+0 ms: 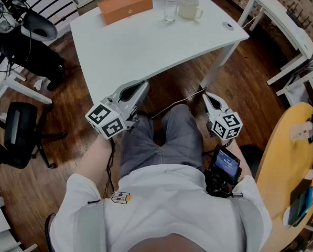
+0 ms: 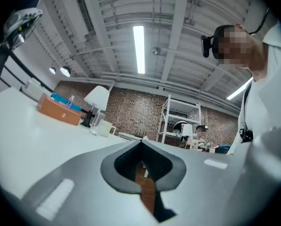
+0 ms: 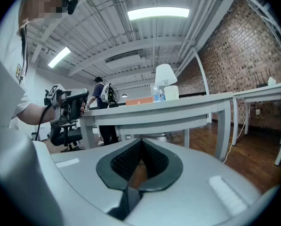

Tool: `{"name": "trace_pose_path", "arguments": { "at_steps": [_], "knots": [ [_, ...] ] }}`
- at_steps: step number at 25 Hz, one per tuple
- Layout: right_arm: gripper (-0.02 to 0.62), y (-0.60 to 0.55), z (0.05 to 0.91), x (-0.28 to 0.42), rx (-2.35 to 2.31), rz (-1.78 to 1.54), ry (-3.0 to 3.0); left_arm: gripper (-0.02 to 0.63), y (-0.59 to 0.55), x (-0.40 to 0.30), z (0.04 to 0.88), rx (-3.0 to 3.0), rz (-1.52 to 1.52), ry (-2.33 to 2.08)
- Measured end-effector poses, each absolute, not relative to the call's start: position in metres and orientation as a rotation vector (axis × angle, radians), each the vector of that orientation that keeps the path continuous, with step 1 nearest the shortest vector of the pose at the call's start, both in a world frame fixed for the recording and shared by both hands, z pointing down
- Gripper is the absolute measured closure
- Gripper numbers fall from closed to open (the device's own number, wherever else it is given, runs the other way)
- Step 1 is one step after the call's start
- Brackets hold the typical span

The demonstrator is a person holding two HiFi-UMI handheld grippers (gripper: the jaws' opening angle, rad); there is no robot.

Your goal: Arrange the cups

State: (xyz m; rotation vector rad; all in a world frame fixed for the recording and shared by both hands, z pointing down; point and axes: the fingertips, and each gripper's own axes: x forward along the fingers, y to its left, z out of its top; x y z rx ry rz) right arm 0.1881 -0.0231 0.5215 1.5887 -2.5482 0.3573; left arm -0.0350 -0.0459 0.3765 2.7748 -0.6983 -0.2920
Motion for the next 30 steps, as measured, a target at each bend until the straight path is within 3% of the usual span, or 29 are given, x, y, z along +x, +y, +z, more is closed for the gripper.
{"name": "trace_pose_path", "arguments": {
  "at_steps": [7, 18, 23, 28, 30],
  "knots": [
    [0.595, -0.088, 0.495, 0.22, 1.648, 0.22, -2.522, 0.606, -0.138, -0.004, 0.339, 2.687, -0.321, -0.736],
    [0.595, -0.178, 0.397, 0.23, 1.581, -0.075, -2.575, 0.606, -0.265, 0.048, 0.349, 2.906, 0.131, -0.941],
    [0.595, -0.227, 0.373, 0.222, 1.511, -0.111, -2.543, 0.602, -0.318, 0.057, 0.351, 2.865, 0.194, -1.019],
    [0.595, -0.28, 0.377, 0.215, 1.481, -0.008, -2.531, 0.418, -0.346, 0.081, 0.365, 2.913, 0.281, -1.013],
    [0.594, -0.295, 0.38, 0.209, 1.437, 0.072, -2.558, 0.312, -0.355, 0.09, 0.37, 2.941, 0.321, -1.009]
  ]
}}
